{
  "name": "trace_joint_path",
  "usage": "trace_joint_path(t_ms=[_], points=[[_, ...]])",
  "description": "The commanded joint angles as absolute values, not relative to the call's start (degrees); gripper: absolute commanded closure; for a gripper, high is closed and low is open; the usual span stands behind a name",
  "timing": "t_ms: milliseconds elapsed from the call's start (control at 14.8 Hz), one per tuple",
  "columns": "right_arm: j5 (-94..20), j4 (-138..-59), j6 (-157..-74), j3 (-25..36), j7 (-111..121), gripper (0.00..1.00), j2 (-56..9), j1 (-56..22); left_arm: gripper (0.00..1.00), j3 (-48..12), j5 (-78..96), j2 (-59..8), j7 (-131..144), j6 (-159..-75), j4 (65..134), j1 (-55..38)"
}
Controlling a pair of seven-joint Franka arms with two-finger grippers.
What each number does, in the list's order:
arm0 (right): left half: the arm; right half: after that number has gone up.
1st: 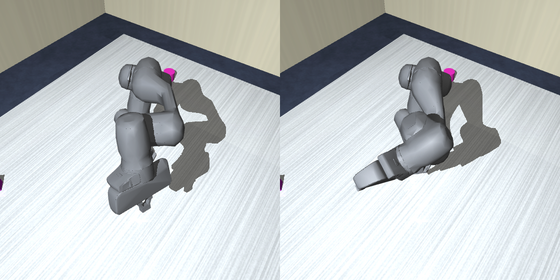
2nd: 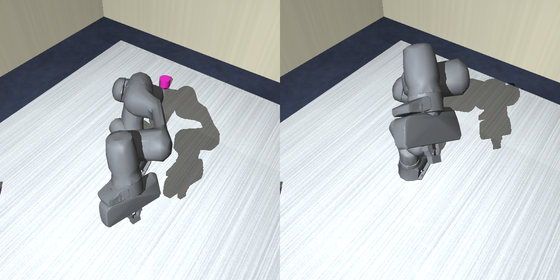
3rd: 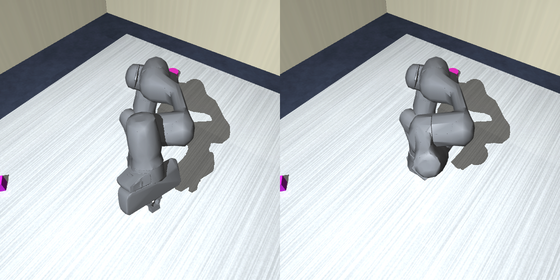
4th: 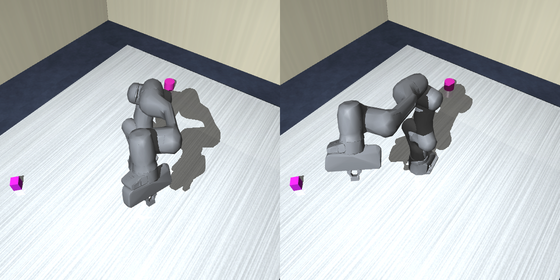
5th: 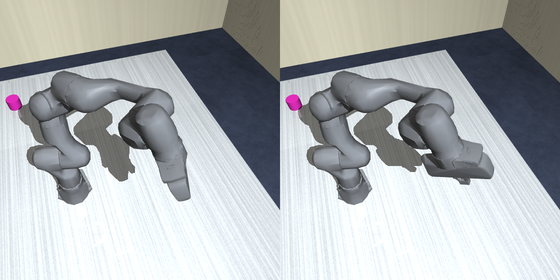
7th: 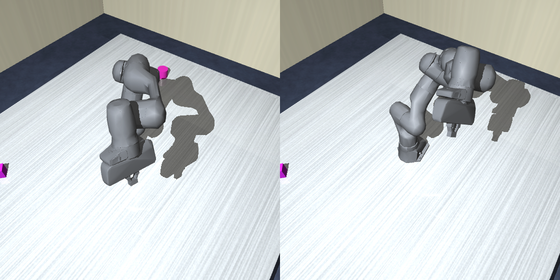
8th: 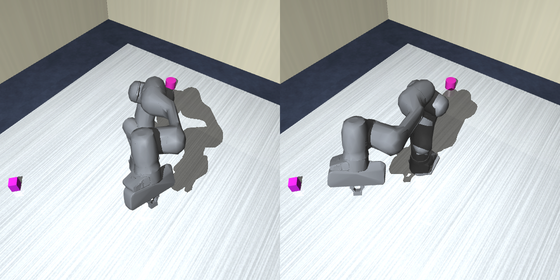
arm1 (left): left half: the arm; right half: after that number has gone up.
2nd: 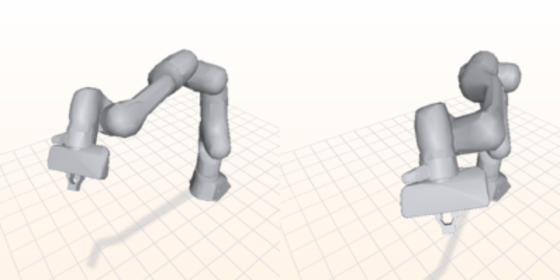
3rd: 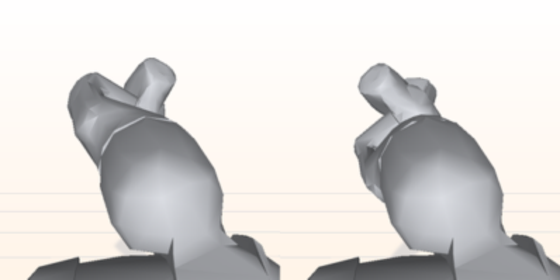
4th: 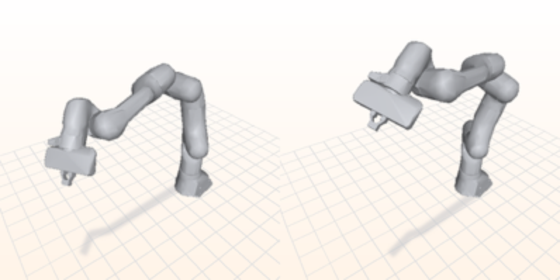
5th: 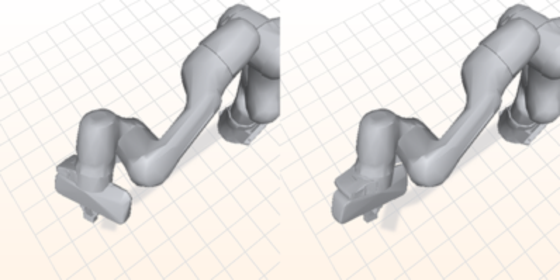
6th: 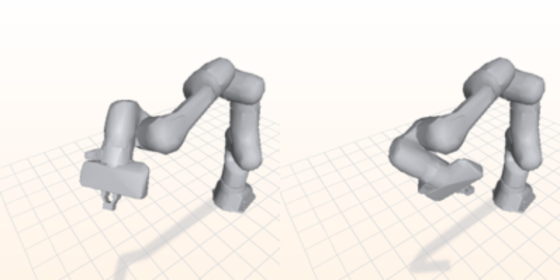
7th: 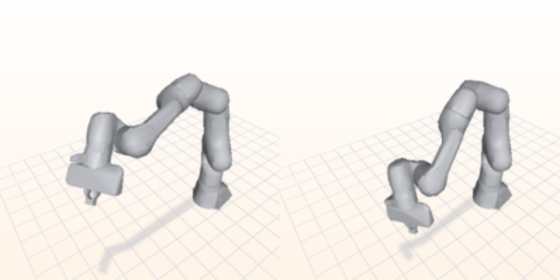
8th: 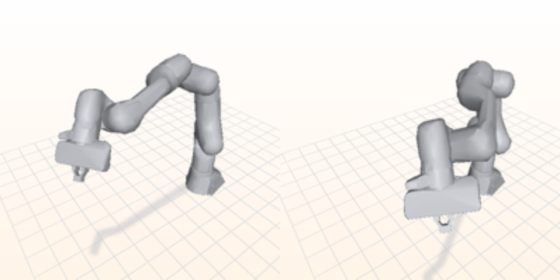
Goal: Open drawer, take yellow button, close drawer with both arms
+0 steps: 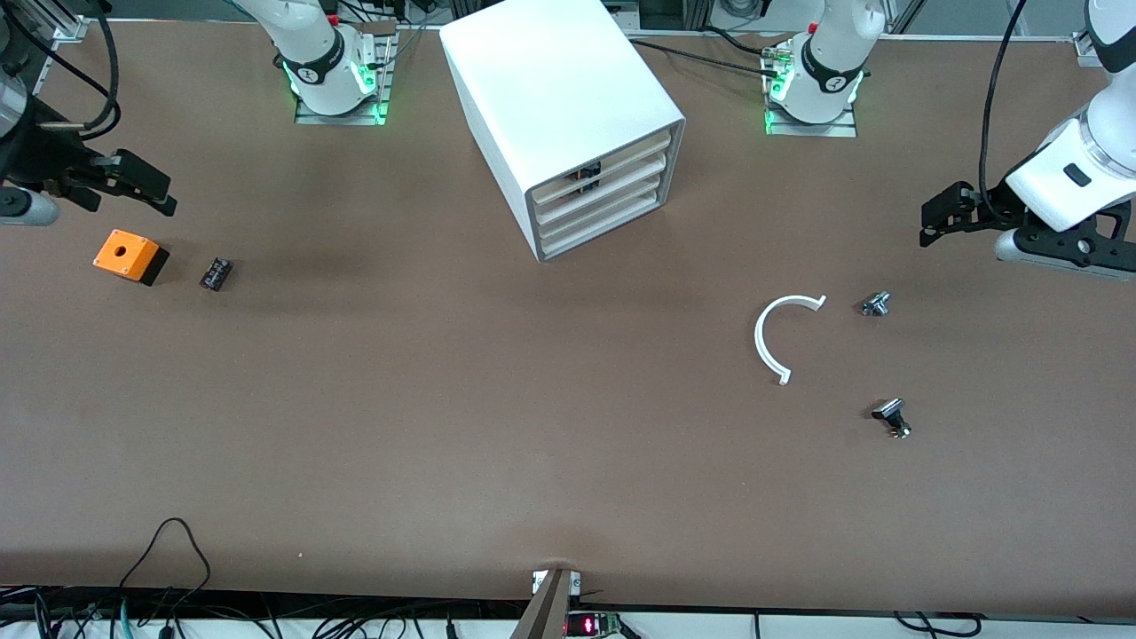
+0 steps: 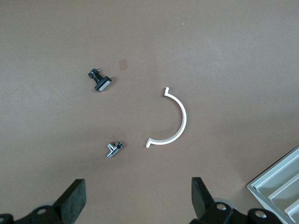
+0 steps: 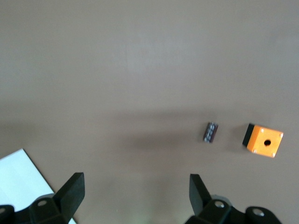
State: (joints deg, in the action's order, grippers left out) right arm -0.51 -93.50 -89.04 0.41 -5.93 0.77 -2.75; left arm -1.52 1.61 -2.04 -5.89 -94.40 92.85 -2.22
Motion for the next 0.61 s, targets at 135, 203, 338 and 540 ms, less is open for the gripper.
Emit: trace_joint_path(t_ms=[135,203,338,540], points=[[-1.8,-96.8,-87.7,0.0,-5.1,0.01,-2.0,-2.0,0.01,-1.7,0.7,-2.6,-6.1,-93.1,91.1,-2.5],[-1.8,-98.1,-88.6,-0.1,-5.3,0.01,-2.2,-2.1,0.01,-1.7,0.8,-2.6,-6.0,-93.1,91.1,-2.5],[-1.9,-100.3,-92.2,-0.1,-5.7,0.01,-3.2,-2.4,0.01,-1.7,1.1,-2.6,-5.4,-93.0,91.1,-2.5],[-3.4,-102.0,-96.1,-0.2,-6.2,0.01,-4.7,-3.1,0.01,-1.7,5.3,-2.5,-5.5,-87.4,90.1,-2.8]])
